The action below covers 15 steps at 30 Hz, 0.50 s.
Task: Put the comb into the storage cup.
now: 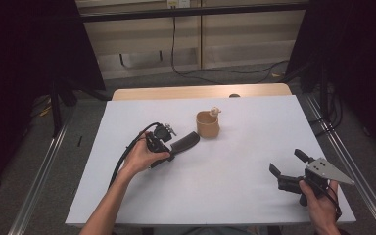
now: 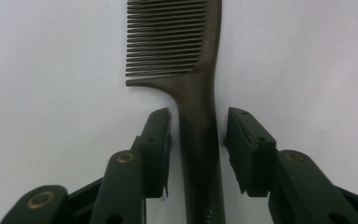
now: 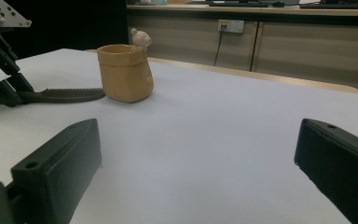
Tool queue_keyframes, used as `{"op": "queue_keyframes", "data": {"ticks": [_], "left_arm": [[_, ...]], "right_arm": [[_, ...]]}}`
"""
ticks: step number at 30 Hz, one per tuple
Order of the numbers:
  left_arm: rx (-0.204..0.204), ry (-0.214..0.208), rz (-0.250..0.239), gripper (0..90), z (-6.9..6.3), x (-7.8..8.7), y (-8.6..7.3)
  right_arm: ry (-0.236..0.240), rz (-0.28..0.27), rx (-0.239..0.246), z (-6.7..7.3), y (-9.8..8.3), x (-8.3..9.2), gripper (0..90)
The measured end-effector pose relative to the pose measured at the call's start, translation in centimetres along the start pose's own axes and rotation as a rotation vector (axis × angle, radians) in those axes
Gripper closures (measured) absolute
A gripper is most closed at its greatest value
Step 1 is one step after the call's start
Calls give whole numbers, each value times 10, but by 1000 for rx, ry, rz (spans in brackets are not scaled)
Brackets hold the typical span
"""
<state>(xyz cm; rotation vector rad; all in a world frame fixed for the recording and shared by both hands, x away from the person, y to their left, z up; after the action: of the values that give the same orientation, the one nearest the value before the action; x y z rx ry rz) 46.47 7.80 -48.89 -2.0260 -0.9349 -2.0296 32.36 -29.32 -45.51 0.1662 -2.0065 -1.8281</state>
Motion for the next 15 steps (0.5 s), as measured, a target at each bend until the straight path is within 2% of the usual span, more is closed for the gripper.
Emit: {"op": "queue_keyframes", "data": {"ticks": [3,7,12,15], "left_arm": [[12,2,-5,627,0,-1,1],[7,13,9,632,0,-1,1],[29,17,8,640,-1,-2,1],[25,30,17,643,-1,-2,1]], "right_arm": [[-1,0,-1,0,0,0,0],[-2,0,-5,0,0,-1,0],[-1,-2,-1,-1,0,0,0],[-2,-2,-1,0,0,0,0]]}}
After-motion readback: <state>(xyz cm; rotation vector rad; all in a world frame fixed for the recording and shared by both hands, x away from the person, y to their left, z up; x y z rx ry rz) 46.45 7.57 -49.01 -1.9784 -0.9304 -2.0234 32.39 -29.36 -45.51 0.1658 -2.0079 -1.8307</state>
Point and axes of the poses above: each handheld gripper's, and its own axes: x roughly backward along the jaws, y roughly out of its top, z roughly to its left, the point moved 7 cm from there along -x, roughly forward along the jaws, and after that the axes turned 4 degrees about x, right-handed, at the moved point
